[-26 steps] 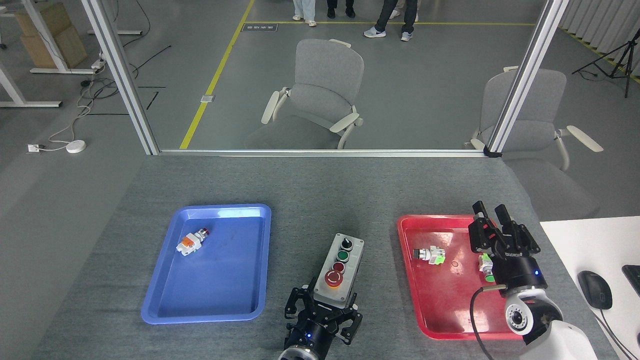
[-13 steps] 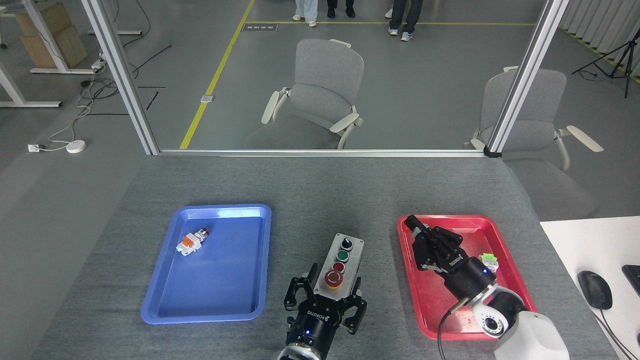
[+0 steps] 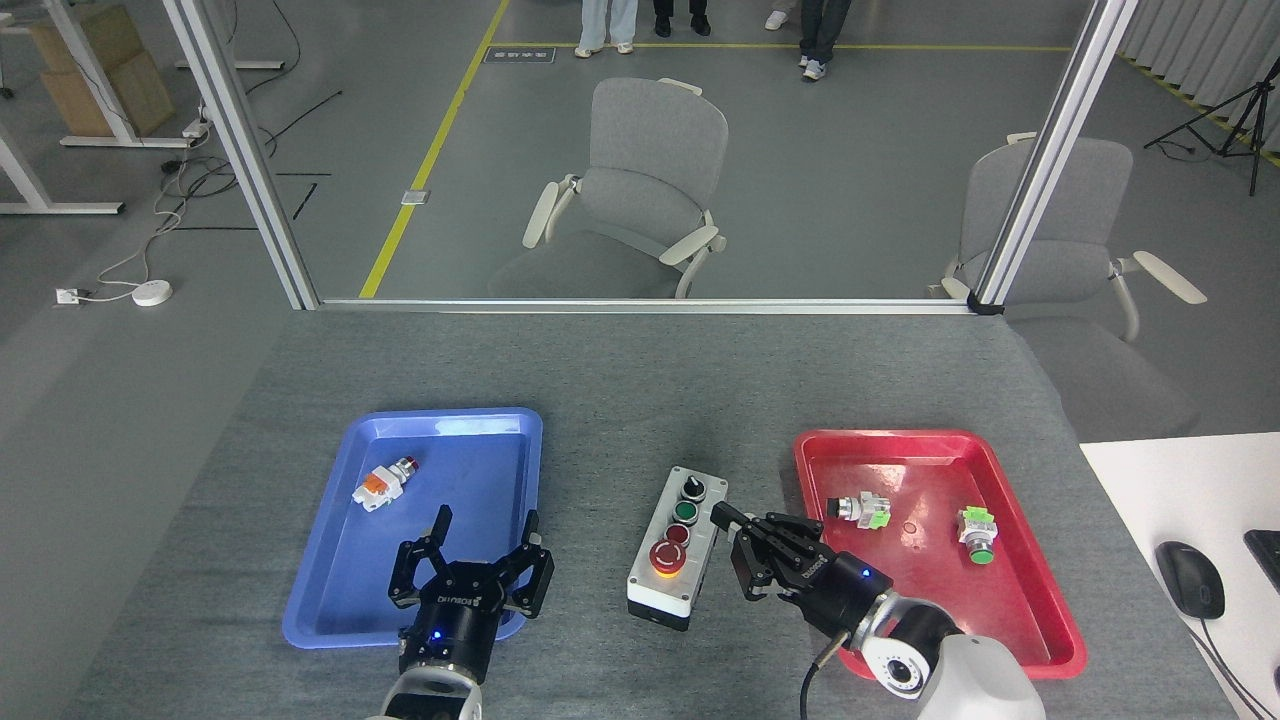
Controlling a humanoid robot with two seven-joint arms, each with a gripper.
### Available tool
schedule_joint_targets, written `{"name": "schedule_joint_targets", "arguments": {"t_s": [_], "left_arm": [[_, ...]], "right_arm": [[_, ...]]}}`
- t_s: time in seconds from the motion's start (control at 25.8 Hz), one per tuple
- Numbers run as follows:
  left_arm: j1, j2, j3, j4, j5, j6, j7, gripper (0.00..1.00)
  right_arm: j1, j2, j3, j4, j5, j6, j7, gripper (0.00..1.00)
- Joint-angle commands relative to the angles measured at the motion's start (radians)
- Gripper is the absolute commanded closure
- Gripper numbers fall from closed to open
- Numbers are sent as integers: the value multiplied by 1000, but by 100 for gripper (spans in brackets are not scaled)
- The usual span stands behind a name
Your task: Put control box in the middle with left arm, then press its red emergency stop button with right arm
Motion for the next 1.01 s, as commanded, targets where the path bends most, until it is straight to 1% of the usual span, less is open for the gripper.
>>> {"name": "schedule_joint_targets", "arguments": {"t_s": [0.0,0.08,0.19,0.31,0.46,0.66,0.85,0.97], "left_arm": [[2,24,58,1,3,-16,-1,1],[0,57,70,-4,4,-21,-4,2],[-6,105,88,-4,6,-35,-65,1],[-6,136,116,-5,6,-58,-92,1],[-3,160,134,-10,17,-115,-93,1],[18,208,131,-56,38,-144,-92,1],[37,218,133,-59,38,-147,-85,1],[37,246,131,-75,43,-167,-84,1]], "right_arm": [[0,12,16,14,4,3,0,100],[-2,21,20,17,4,4,0,100],[-3,32,25,37,10,4,0,100],[-31,62,30,80,44,6,-1,100],[-37,87,28,118,83,14,-7,100],[-34,88,31,120,91,23,-6,100],[-33,87,51,133,91,24,-7,100],[-28,84,53,143,93,24,-6,100]]}}
